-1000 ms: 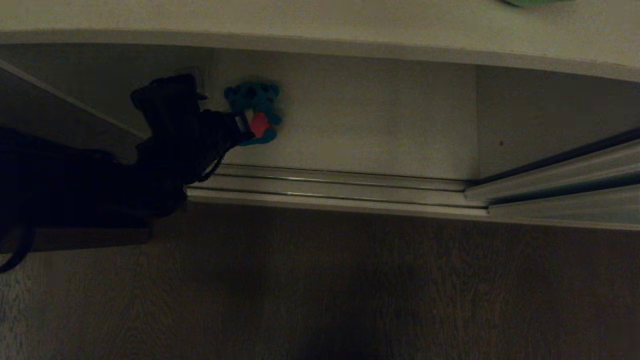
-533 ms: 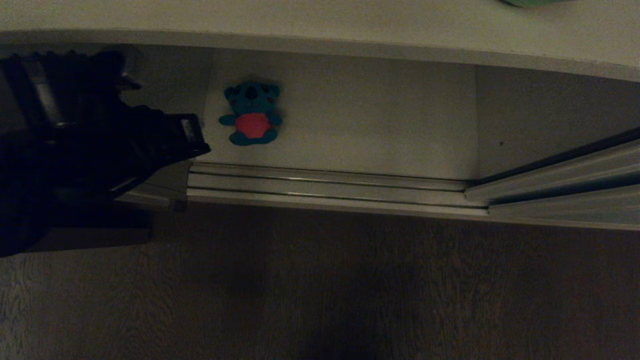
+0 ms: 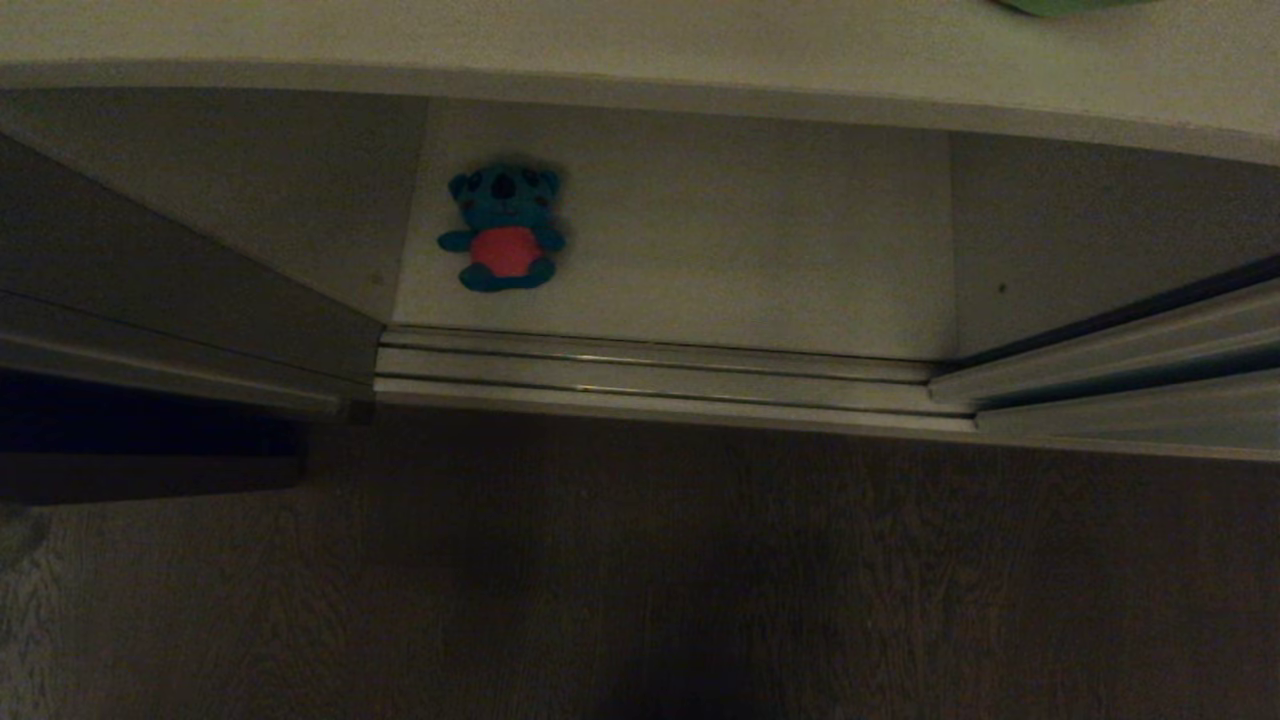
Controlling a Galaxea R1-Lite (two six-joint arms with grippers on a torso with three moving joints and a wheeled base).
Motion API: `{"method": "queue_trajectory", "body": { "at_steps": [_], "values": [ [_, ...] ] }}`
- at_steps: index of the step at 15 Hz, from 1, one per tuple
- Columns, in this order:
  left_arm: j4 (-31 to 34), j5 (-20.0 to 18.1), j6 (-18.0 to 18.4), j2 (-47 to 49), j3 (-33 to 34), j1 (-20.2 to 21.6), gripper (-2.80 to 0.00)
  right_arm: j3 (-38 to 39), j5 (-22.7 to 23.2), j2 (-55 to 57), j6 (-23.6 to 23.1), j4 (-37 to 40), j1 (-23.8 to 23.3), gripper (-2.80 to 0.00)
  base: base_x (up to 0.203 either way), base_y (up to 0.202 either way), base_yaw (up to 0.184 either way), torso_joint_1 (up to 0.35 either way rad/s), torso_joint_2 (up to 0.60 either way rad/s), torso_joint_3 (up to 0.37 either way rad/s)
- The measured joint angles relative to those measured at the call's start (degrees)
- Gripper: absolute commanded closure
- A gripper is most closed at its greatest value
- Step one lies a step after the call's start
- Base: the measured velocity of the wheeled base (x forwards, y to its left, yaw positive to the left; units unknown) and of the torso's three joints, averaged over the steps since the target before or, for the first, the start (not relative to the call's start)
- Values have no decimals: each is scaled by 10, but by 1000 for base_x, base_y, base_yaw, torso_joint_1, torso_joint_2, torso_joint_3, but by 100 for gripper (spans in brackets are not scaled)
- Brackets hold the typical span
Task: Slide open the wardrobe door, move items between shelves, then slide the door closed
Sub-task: Place the green doll on the lower shelf
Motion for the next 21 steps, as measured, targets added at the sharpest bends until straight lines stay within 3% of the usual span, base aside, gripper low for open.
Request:
{"method": "queue_trajectory", "body": {
  "at_steps": [4, 10, 13, 16, 21],
  "values": [
    [80, -18, 25, -203, 138, 67, 0, 0, 0, 0, 0, 0, 0, 0, 0, 0, 0, 0, 0, 0],
    [79, -19, 31, -327, 243, 83, 0, 0, 0, 0, 0, 0, 0, 0, 0, 0, 0, 0, 0, 0],
    [-11, -16, 42, -339, 323, 83, 0, 0, 0, 0, 0, 0, 0, 0, 0, 0, 0, 0, 0, 0],
    [-174, -29, 63, -342, 386, 82, 0, 0, 0, 0, 0, 0, 0, 0, 0, 0, 0, 0, 0, 0],
    [-141, -38, 66, -343, 401, 82, 0, 0, 0, 0, 0, 0, 0, 0, 0, 0, 0, 0, 0, 0]
  ]
}}
